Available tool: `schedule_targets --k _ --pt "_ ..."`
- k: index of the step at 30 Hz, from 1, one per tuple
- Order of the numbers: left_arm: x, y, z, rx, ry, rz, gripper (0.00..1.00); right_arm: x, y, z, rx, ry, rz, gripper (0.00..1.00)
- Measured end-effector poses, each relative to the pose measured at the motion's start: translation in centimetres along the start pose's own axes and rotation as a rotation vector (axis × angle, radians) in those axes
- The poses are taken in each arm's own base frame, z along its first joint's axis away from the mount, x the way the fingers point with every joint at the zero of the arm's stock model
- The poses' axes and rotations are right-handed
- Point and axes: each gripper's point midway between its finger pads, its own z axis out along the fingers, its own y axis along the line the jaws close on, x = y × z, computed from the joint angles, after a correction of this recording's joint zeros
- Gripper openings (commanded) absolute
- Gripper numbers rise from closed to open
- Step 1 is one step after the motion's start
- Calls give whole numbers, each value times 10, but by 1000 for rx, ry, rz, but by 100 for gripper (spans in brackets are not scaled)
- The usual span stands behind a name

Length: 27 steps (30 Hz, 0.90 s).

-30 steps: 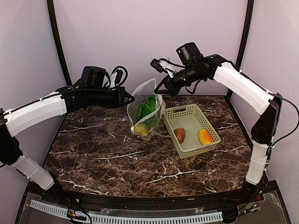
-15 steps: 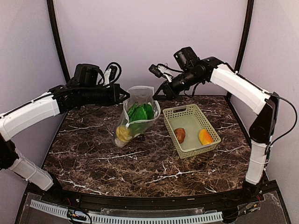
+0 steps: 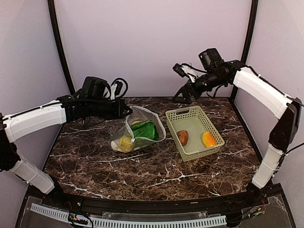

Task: Place the food in the zip-top bag and seal the zipper
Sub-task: Adjust the zipper food storage bag at the center of the board, then pick up the fake vegetable from the bin.

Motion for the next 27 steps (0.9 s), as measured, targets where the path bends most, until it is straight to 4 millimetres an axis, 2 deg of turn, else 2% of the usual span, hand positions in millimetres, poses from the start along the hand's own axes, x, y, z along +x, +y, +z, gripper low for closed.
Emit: schedule_targets --k 3,5,9,11,14,21,27 --pt "3 2 0 2 1 2 1 15 -33 -24 131 -7 42 96" --pt "4 2 1 6 -1 2 1 33 -54 -34 175 -1 96 95" --pt "8 3 2 14 1 2 1 79 -80 -26 176 67 177 88" --pt "10 4 2 13 5 2 1 101 -79 -16 155 115 183 85" --pt "12 4 0 14 4 3 1 130 -69 -1 102 182 184 80" --pt "11 3 -1 18 3 4 1 146 -62 17 20 218 164 78" --pt "11 3 -1 21 5 3 1 176 -70 53 -43 300 280 76"
